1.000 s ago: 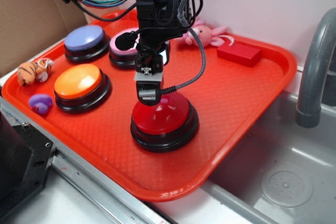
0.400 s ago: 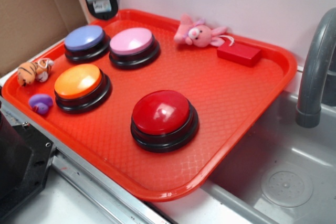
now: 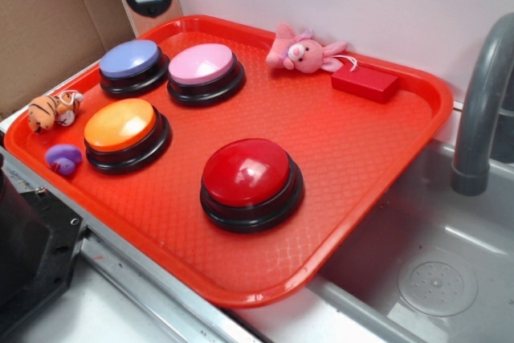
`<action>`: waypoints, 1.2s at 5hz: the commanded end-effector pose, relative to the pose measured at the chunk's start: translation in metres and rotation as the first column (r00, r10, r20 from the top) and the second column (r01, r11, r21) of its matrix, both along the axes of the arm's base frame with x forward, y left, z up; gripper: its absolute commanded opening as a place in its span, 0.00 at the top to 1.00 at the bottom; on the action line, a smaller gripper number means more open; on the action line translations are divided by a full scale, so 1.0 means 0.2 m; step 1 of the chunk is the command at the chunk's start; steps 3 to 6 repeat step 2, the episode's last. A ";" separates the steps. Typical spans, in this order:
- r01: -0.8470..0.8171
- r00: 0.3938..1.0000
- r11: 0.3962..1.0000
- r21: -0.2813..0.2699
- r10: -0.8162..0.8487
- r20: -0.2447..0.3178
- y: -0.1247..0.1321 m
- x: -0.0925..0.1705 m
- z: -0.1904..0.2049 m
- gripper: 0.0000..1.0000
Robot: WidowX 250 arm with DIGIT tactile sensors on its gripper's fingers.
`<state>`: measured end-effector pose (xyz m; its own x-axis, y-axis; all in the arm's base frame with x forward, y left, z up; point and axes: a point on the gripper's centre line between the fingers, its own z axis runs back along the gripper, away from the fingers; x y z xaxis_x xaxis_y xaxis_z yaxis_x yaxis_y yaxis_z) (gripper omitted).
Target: Push the red button.
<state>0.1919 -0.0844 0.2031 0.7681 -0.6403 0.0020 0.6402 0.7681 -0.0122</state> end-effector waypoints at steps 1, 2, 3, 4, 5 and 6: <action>0.006 0.997 1.000 0.000 -0.006 0.076 -0.08 -0.03 0.13 0.00; 0.002 0.995 1.000 0.006 -0.002 0.096 -0.08 -0.05 0.14 0.00; 0.002 0.995 1.000 0.006 -0.002 0.096 -0.08 -0.05 0.14 0.00; 0.002 0.995 1.000 0.006 -0.002 0.096 -0.08 -0.05 0.14 0.00; 0.002 0.995 1.000 0.006 -0.002 0.096 -0.08 -0.05 0.14 0.00; 0.002 0.995 1.000 0.006 -0.002 0.096 -0.08 -0.05 0.14 0.00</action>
